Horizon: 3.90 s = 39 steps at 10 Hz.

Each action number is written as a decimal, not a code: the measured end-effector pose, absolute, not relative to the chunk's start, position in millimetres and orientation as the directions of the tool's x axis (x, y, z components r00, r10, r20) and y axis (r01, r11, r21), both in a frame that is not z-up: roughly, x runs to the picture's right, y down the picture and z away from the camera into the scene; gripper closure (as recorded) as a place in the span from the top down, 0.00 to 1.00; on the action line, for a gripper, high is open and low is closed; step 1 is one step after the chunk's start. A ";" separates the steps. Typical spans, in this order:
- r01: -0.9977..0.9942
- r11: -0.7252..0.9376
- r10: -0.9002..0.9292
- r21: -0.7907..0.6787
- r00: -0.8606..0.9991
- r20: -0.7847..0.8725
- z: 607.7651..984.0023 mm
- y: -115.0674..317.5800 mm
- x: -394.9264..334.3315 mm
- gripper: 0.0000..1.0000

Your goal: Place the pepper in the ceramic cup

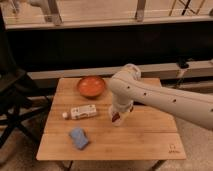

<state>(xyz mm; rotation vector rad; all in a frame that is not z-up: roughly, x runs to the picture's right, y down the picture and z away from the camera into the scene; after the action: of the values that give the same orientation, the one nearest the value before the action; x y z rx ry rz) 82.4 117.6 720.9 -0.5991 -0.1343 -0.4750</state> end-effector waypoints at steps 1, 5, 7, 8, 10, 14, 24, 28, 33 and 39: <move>0.465 0.722 -0.390 -0.512 0.885 0.254 722.7 115.7 82.0 0.00; 0.464 0.721 -0.394 -0.514 0.885 0.247 729.0 110.1 78.5 0.00; 0.461 0.722 -0.392 -0.515 0.887 0.245 729.0 110.4 80.3 0.00; 0.462 0.722 -0.392 -0.515 0.886 0.246 729.0 110.4 79.6 0.00; 0.464 0.721 -0.394 -0.514 0.886 0.247 729.2 110.4 78.5 0.00; 0.463 0.722 -0.393 -0.515 0.886 0.246 729.1 110.6 79.2 0.00; 0.461 0.709 -0.394 -0.535 0.887 0.241 763.2 86.6 78.8 0.73; 0.460 0.709 -0.394 -0.535 0.887 0.241 763.1 86.8 79.3 0.80; 0.461 0.708 -0.395 -0.535 0.887 0.241 763.1 86.9 78.9 0.80; 0.461 0.708 -0.395 -0.535 0.886 0.241 763.2 87.0 78.8 0.80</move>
<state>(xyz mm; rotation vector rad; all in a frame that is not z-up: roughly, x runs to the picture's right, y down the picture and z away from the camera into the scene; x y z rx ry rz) 78.8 87.0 763.2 -0.6233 -0.1117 -0.4767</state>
